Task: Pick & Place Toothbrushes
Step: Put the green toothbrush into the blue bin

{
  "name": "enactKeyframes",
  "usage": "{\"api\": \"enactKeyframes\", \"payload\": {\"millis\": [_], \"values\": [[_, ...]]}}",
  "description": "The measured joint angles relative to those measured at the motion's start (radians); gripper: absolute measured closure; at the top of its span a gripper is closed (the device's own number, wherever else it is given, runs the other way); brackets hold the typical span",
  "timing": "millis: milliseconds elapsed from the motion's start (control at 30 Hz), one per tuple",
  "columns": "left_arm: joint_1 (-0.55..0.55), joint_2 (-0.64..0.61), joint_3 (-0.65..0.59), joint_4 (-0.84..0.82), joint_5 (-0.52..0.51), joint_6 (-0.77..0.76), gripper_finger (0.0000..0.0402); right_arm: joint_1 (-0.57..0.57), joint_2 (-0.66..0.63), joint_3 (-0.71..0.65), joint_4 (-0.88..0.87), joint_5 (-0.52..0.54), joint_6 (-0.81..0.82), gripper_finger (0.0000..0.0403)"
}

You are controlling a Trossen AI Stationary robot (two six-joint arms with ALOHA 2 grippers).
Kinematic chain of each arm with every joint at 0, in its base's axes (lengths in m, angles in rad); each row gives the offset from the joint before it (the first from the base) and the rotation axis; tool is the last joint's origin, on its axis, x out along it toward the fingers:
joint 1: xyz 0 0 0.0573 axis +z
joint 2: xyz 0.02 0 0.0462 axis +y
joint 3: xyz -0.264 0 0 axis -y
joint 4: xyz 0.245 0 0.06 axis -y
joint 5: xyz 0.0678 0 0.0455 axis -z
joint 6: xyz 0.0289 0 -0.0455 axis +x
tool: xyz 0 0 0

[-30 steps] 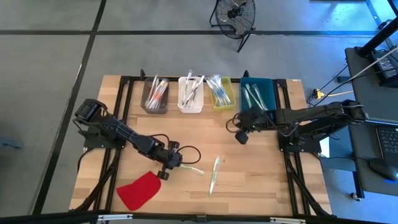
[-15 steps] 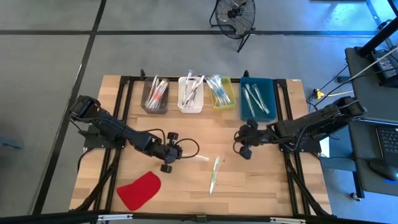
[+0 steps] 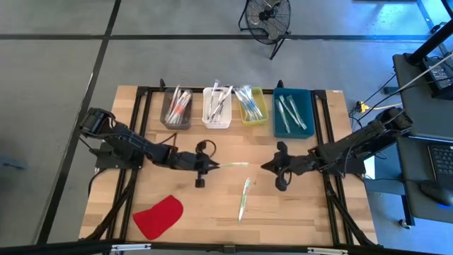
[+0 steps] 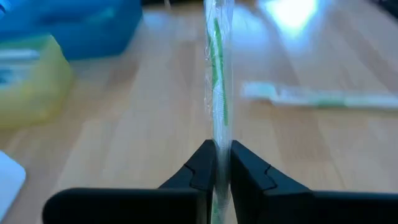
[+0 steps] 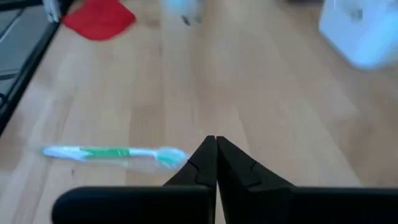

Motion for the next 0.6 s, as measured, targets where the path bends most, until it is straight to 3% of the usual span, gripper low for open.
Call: {"api": "enactKeyframes", "payload": {"millis": [167, 600], "values": [[0.042, 0.0, -0.05, 0.22, 0.001, 0.007, 0.0376, 0.019, 0.0, 0.0, 0.104, 0.045, -0.095, 0.0378], [0.058, 0.061, -0.027, 0.496, 0.024, 0.019, 0.0376, 0.008, 0.093, 0.0, 0.352, 0.056, -0.249, 0.0314]]}}
